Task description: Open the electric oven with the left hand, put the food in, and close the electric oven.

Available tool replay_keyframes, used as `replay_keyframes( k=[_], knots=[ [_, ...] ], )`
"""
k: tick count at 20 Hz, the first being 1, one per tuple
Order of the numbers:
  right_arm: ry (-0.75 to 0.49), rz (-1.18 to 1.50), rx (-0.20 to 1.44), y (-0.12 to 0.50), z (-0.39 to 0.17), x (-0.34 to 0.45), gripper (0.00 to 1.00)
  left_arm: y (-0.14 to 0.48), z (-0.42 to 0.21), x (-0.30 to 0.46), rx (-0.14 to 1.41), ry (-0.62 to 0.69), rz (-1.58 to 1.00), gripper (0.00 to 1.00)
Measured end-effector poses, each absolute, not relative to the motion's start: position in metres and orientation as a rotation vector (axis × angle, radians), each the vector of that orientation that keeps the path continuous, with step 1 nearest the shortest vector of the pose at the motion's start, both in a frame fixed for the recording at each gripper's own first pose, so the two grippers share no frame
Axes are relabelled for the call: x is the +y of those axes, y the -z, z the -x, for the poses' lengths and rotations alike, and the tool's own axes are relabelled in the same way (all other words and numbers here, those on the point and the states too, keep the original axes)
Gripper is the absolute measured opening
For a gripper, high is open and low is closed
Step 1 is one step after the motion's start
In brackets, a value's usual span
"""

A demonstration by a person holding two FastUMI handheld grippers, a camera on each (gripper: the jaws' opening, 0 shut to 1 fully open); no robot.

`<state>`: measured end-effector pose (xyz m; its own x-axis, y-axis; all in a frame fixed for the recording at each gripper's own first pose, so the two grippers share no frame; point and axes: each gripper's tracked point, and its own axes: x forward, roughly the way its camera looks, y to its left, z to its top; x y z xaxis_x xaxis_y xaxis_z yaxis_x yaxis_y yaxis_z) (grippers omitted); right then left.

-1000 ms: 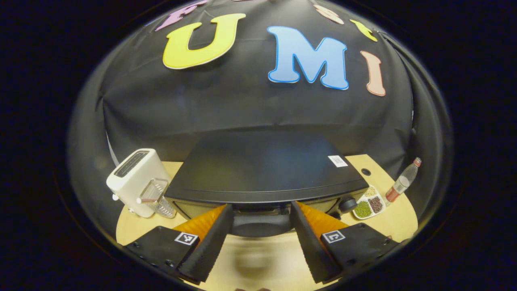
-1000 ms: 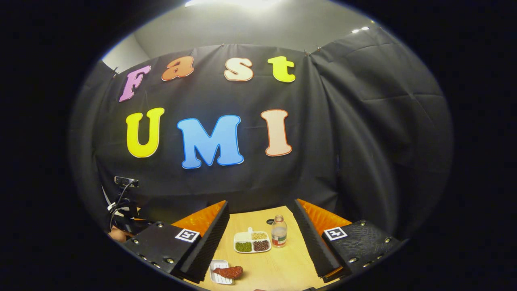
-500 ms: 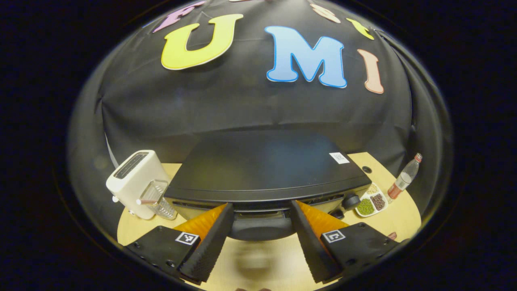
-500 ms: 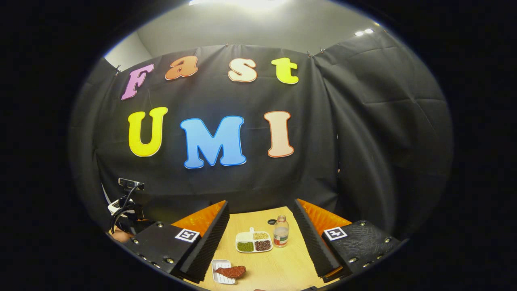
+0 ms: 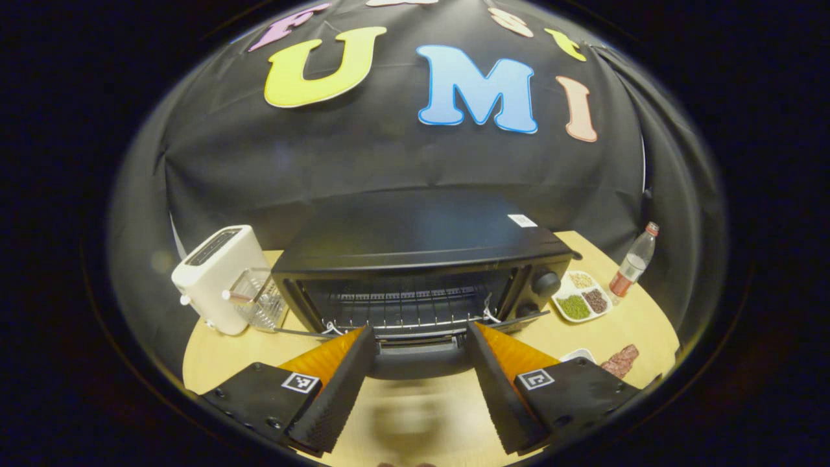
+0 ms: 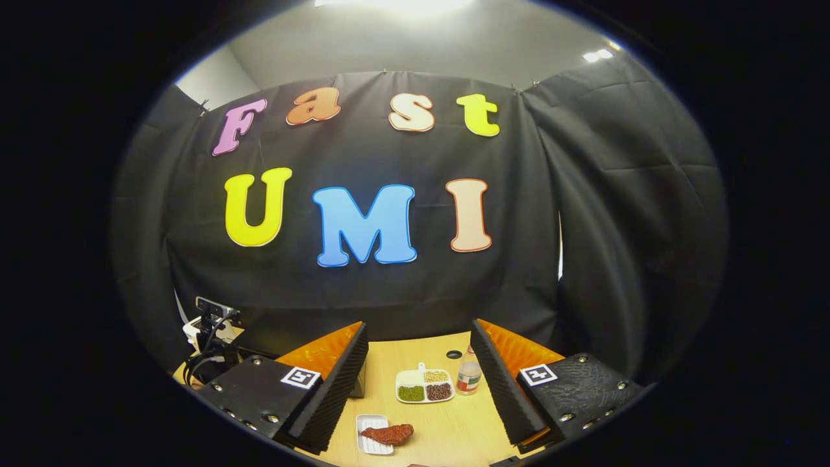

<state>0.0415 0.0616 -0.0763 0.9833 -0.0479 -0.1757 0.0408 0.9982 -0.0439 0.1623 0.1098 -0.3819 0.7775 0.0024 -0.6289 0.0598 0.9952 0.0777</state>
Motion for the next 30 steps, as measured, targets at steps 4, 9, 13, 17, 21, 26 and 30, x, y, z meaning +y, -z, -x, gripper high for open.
replay_keyframes(
  k=[4,9,13,17,21,26,30],
  knots=[
    [0.035,0.035,0.186,0.078,-0.039,0.060,0.96,0.397,-0.139,0.109,0.713,0.032,-0.085,0.95],
    [0.037,0.044,0.187,0.076,-0.035,0.056,0.92,0.408,-0.126,0.109,0.717,0.031,-0.098,0.99],
    [0.034,0.057,0.187,0.076,-0.034,0.060,0.96,0.414,-0.116,0.109,0.713,0.041,-0.120,0.99],
    [0.033,0.064,0.191,0.078,-0.032,0.069,0.96,0.426,-0.105,0.114,0.726,0.053,-0.111,0.97],
    [0.041,0.069,0.198,0.081,-0.029,0.078,0.96,0.451,-0.085,0.113,0.792,0.072,-0.062,0.91],
    [0.054,0.080,0.207,0.085,-0.020,0.091,0.96,0.469,-0.075,0.126,0.814,0.078,-0.017,0.95],
    [0.072,0.071,0.230,0.096,-0.014,0.089,0.96,0.420,-0.088,0.131,0.691,0.077,-0.004,0.95]
  ],
)
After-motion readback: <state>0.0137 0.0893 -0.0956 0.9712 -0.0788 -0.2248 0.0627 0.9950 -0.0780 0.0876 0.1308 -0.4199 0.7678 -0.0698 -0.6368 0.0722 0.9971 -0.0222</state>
